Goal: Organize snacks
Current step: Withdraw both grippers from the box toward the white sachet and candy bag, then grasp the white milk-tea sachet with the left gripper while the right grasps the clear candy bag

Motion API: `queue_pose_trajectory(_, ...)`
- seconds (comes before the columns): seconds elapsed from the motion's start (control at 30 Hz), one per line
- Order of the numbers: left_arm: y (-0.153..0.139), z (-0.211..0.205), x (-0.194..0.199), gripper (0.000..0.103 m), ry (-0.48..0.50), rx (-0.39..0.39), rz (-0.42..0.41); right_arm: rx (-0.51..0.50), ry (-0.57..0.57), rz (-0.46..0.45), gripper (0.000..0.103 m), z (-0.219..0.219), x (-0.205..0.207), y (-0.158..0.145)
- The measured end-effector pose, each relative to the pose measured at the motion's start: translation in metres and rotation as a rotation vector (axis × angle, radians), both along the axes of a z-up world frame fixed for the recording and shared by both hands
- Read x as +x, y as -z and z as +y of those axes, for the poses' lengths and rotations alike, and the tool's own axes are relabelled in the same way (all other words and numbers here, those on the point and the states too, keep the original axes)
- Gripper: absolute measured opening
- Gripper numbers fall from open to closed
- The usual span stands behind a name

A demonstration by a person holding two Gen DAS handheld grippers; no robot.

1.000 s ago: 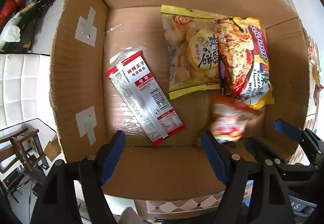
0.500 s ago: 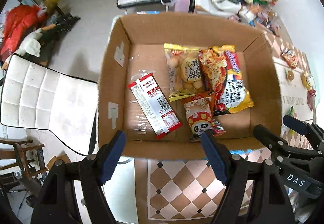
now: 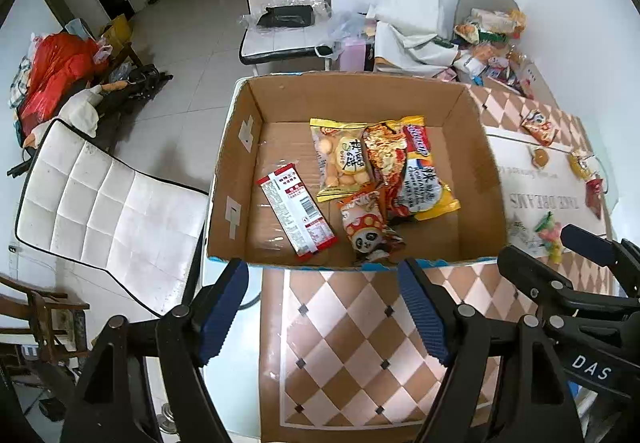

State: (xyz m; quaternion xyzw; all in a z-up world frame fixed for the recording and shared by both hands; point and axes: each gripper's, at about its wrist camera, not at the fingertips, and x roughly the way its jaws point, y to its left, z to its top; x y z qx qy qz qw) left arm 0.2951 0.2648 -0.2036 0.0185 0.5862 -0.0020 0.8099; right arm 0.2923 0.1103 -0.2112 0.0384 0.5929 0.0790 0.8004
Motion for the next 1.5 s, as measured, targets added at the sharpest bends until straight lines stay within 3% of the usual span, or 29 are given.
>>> queue_pose_trajectory(0.37, -0.038, -0.035, -0.015, 0.076, 0.004, 0.004, -0.068, 0.089, 0.003, -0.031, 0.089, -0.033, -0.02, -0.039)
queue_pose_trajectory(0.53, -0.039, -0.093, -0.002, 0.076, 0.089, 0.007, -0.047, 0.12, 0.047, -0.006, 0.092, -0.089, -0.017, -0.042)
queue_pose_trajectory(0.67, -0.02, -0.153, 0.01, 0.076, 0.163, 0.017, 0.021, 0.099, 0.112, 0.015, 0.092, -0.154, -0.01, -0.034)
queue_pose_trajectory(0.8, 0.019, -0.211, 0.017, 0.076, 0.198, -0.051, 0.151, 0.069, 0.15, 0.072, 0.092, -0.222, 0.001, -0.007)
queue_pose_trajectory(0.9, 0.049, -0.239, 0.018, 0.076, 0.162, -0.113, 0.238, 0.057, 0.149, 0.146, 0.092, -0.264, 0.01, 0.026)
queue_pose_trajectory(1.07, 0.114, -0.266, 0.023, 0.076, -0.025, -0.257, 0.403, 0.025, 0.1, 0.261, 0.092, -0.308, 0.029, 0.09)
queue_pose_trajectory(1.17, 0.149, -0.276, 0.028, 0.076, -0.136, -0.303, 0.456, 0.006, 0.048, 0.319, 0.092, -0.318, 0.04, 0.128)
queue_pose_trajectory(1.3, 0.172, -0.28, 0.03, 0.076, -0.221, -0.315, 0.496, -0.007, -0.026, 0.405, 0.092, -0.323, 0.056, 0.181)
queue_pose_trajectory(1.5, 0.197, -0.267, 0.031, 0.076, -0.379, -0.362, 0.562, 0.021, -0.085, 0.479, 0.091, -0.317, 0.066, 0.225)
